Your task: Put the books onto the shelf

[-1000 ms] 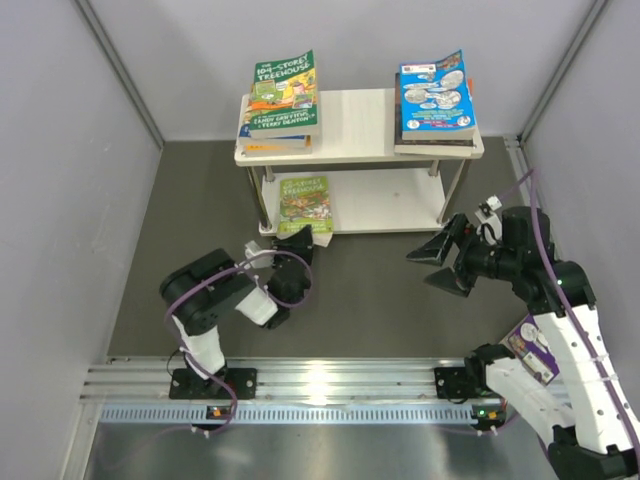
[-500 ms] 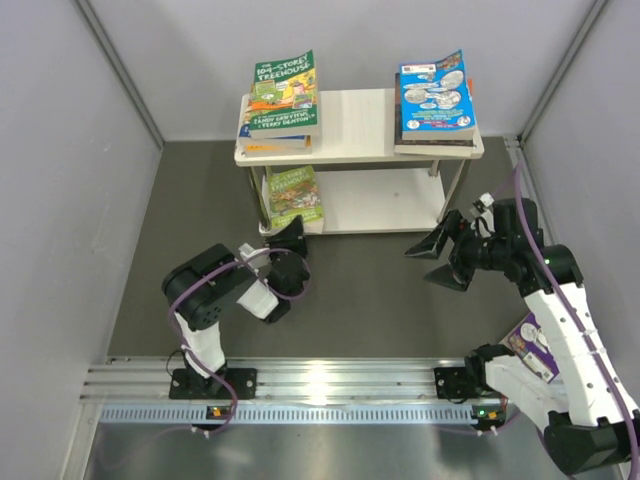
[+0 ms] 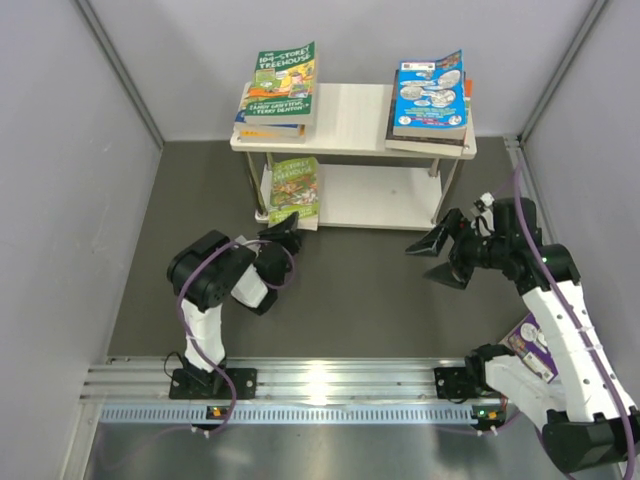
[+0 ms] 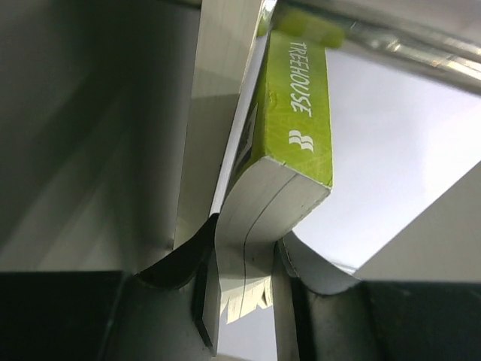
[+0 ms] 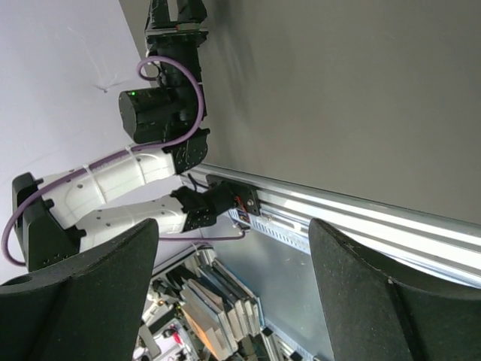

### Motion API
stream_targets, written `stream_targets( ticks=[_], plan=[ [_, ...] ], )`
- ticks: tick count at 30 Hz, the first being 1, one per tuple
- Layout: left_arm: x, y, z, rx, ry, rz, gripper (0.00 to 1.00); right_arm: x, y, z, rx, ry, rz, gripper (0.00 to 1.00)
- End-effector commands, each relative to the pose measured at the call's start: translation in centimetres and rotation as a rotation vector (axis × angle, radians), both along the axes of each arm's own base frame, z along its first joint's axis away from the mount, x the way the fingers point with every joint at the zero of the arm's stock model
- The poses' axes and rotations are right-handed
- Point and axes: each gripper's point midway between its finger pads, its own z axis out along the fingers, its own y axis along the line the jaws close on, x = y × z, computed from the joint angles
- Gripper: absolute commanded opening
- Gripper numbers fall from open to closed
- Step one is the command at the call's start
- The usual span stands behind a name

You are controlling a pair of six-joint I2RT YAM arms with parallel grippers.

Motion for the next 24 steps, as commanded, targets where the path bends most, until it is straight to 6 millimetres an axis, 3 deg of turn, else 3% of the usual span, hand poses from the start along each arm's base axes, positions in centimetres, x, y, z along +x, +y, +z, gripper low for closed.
stream_targets(
  ticks=[1,3,4,6,7,9,10,14,16,18,19,20,21,22,23,24],
  plan=[
    [-1.4,-3.2,1.9,-0.129,-0.054,-0.188,0.23,0.8,0.0,0.8,0.023,-0.052,-0.016,0.8],
    [-1.7,-2.8,1.5,-0.127,-0.033,-0.191,0.37,0.7,-0.1,0.5,0.022,-0.048,-0.019,0.8],
    [-1.8,-2.6,1.8,-0.128,-0.034,-0.192,0.49,0.7,-0.1,0.6,0.025,-0.05,-0.02,0.8],
    [-2.1,-2.2,1.3,-0.107,-0.007,-0.195,0.58,0.5,-0.2,0.3,0.023,-0.048,-0.026,0.8],
    [-2.2,-2.0,1.9,-0.101,-0.013,-0.196,0.66,0.5,-0.3,0.2,0.021,-0.049,-0.029,0.8],
    [-2.5,-1.0,1.2,-0.064,0.023,-0.174,0.7,0.5,-0.5,0.0,0.01,-0.058,-0.036,0.8],
    [-2.7,-0.7,2.2,-0.06,0.012,-0.17,0.74,0.5,-0.6,-0.1,0.005,-0.06,-0.037,0.8],
    [-3.0,1.1,2.8,-0.008,0.036,-0.143,0.88,0.7,-1.3,-0.4,-0.036,-0.075,-0.045,0.8],
    [-3.2,1.4,4.5,0.014,0.003,-0.15,0.91,0.8,-2.6,-0.8,-0.105,-0.077,-0.062,0.81],
    [-3.2,1.9,4.7,0.044,0.022,-0.151,0.96,0.8,-4.7,-1.4,-0.206,-0.062,-0.097,0.84],
    [-3.4,2.0,6.1,0.066,-0.005,-0.159,0.98,0.8,-5.6,-1.6,-0.243,-0.06,-0.116,0.85],
    [-3.6,1.9,5.6,0.092,0.032,-0.178,0.98,0.7,-6.5,-1.9,-0.277,-0.047,-0.132,0.86],
    [-3.8,1.9,5.9,0.112,0.04,-0.189,0.98,0.7,-8.6,-2.4,-0.343,-0.028,-0.183,0.87],
    [-4.3,1.9,7.4,0.139,0.008,-0.205,0.98,0.5,-9.7,-2.7,-0.38,-0.007,-0.207,0.88],
    [-4.7,1.7,6.8,0.17,0.054,-0.234,0.98,0.4,-10.7,-2.8,-0.424,0.006,-0.235,0.89],
    [-5.1,1.6,7.0,0.194,0.062,-0.252,0.98,0.4,-12.9,-3.5,-0.521,0.046,-0.302,1.0]
  ],
)
